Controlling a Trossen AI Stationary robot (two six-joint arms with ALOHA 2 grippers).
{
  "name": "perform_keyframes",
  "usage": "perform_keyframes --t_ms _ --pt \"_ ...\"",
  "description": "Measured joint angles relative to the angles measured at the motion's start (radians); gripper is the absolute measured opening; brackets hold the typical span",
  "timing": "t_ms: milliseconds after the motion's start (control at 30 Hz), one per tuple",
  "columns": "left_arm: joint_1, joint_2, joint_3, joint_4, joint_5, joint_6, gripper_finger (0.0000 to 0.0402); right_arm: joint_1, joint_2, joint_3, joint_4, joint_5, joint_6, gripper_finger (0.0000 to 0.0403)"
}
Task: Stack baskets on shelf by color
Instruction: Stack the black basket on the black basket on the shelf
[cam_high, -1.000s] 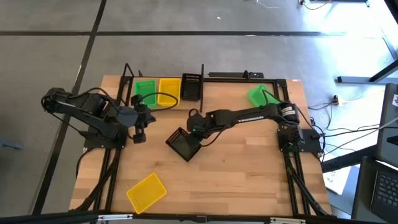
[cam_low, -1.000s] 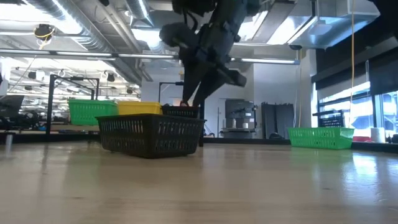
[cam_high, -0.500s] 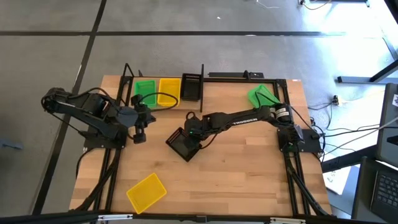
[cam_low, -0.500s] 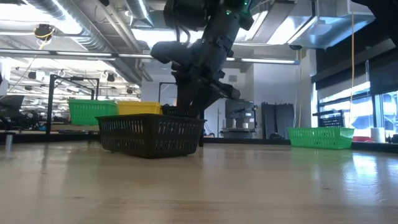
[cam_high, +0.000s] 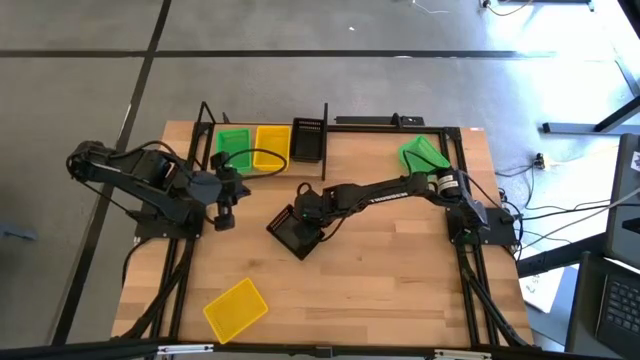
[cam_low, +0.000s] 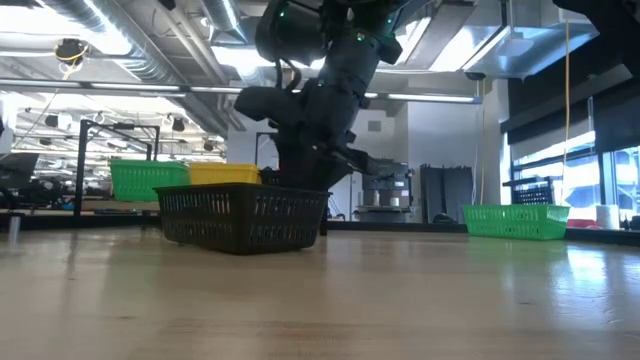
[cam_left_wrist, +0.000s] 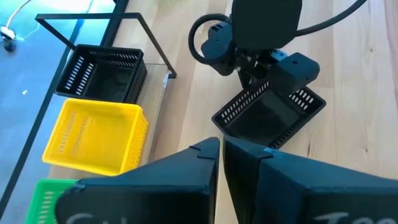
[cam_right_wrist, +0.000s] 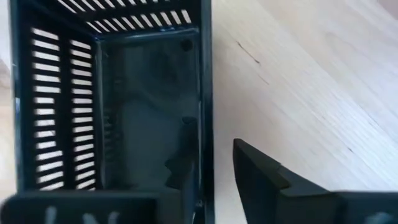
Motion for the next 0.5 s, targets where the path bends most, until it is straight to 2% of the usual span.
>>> perform_keyframes --t_ms 67,200,333,500 --pt "0.000 0.000 0.000 -0.001 0.000 0.000 0.0014 0.000 0.000 0.000 -0.003 0.000 0.000 0.0080" --pt "0.000 0.000 0.000 -0.002 0.000 0.000 0.0014 -0.007 0.000 0.000 -0.008 -0.014 -0.001 0.0015" --pt "0.000 0.000 0.000 -0.004 0.000 0.000 0.0014 -0.014 0.000 0.002 -0.003 -0.052 0.008 0.0011" --pt "0.000 0.000 0.000 -0.005 0.000 0.001 0.0014 -0.012 0.001 0.069 -0.038 -0.107 0.030 0.0006"
